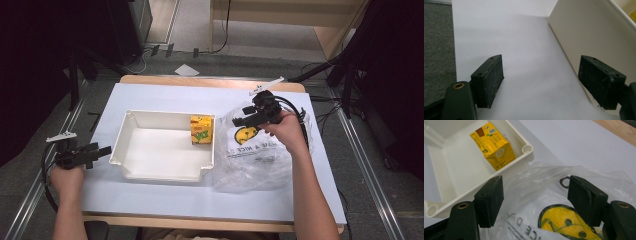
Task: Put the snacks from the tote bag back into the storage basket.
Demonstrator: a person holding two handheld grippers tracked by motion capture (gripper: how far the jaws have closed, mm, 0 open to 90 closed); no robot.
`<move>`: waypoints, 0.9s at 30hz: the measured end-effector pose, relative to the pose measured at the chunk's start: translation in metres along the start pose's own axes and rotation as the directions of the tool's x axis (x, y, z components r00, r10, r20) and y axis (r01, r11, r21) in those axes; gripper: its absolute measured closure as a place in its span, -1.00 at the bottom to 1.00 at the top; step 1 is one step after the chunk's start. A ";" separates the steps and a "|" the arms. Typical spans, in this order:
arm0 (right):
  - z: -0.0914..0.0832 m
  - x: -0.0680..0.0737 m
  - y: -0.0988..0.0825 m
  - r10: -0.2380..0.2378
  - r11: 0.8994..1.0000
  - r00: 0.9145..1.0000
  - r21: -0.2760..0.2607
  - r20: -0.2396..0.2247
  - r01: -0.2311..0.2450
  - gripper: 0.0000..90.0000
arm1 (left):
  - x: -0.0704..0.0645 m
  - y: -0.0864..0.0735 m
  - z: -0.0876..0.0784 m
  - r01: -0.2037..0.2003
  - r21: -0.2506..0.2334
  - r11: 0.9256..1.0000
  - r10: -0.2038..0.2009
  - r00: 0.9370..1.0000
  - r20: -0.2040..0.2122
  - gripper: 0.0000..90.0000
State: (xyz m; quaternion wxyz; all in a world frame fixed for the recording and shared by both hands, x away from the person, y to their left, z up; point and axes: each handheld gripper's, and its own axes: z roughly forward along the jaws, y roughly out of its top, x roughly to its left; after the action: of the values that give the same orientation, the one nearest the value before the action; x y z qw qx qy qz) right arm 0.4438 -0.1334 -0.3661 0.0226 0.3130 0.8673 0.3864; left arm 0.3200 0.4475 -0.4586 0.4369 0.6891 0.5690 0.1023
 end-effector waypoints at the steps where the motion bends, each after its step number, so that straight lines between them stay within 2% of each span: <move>1: 0.000 -0.001 -0.001 0.005 1.000 1.000 0.002 0.006 -0.005 -0.34 | 0.000 0.000 0.000 0.000 0.000 1.000 0.000 1.000 0.000 -0.52; 5: 0.001 -0.011 -0.007 0.002 1.000 0.999 -0.007 0.044 -0.001 -0.37 | 0.000 0.000 0.000 0.000 0.000 1.000 0.000 1.000 0.000 -0.52; 11: 0.003 -0.020 -0.014 0.029 1.000 0.998 0.005 0.057 -0.029 -0.37 | 0.000 0.000 0.000 -0.001 0.004 1.000 0.001 1.000 0.000 -0.52; 19: 0.004 -0.026 -0.018 0.041 0.999 0.997 0.013 0.064 -0.042 -0.38 | 0.000 0.000 0.001 -0.002 0.007 1.000 0.002 1.000 -0.001 -0.52; 27: 0.007 -0.024 -0.019 0.020 1.000 0.998 0.021 0.065 -0.021 -0.40 | 0.000 0.000 0.001 0.000 0.006 1.000 0.000 1.000 0.000 -0.52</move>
State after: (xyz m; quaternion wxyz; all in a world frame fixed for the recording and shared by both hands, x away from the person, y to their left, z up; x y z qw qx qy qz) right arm 0.4554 -0.1521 -0.3887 0.0434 0.3344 0.8671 0.3667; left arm 0.3203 0.4470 -0.4588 0.4348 0.6905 0.5692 0.1006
